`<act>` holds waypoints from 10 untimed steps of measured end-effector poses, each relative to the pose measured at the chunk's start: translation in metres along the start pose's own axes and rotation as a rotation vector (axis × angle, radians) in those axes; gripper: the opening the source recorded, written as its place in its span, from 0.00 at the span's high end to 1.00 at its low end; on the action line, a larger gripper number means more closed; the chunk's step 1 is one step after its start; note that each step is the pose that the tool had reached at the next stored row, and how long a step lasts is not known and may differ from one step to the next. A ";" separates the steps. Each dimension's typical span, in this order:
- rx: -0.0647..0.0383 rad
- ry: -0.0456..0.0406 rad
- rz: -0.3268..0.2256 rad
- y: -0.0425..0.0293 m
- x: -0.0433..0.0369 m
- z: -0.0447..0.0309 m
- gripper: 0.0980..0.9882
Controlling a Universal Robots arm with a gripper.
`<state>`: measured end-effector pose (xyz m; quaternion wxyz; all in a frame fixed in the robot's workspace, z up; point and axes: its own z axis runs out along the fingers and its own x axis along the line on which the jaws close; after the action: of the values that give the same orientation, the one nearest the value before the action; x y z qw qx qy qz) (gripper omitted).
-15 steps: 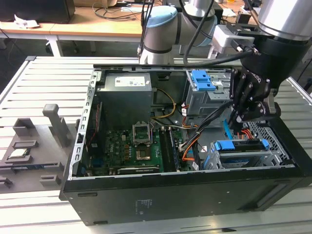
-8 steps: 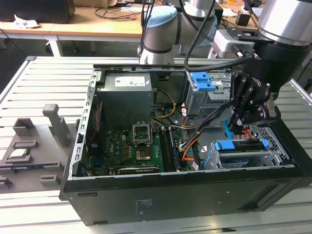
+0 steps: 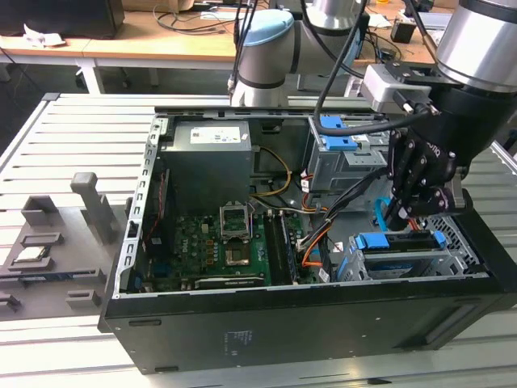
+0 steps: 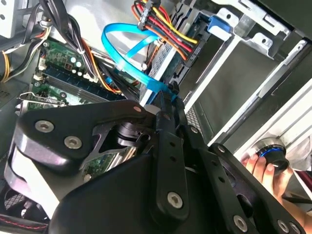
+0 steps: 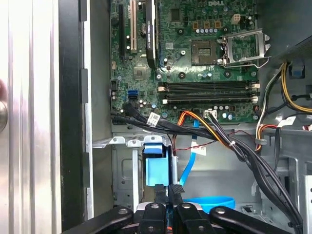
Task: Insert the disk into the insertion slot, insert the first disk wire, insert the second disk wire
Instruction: 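Insert the second disk wire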
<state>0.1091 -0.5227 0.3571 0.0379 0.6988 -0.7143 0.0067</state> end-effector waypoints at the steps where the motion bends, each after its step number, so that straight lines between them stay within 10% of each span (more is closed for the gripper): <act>1: 0.000 0.0001 0.000 -0.0009 0.0000 0.0007 0.93; 10: 0.000 -0.0001 0.000 -0.0032 0.0003 0.0014 0.93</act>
<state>0.1122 -0.5232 0.3556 0.0378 0.6988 -0.7143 0.0066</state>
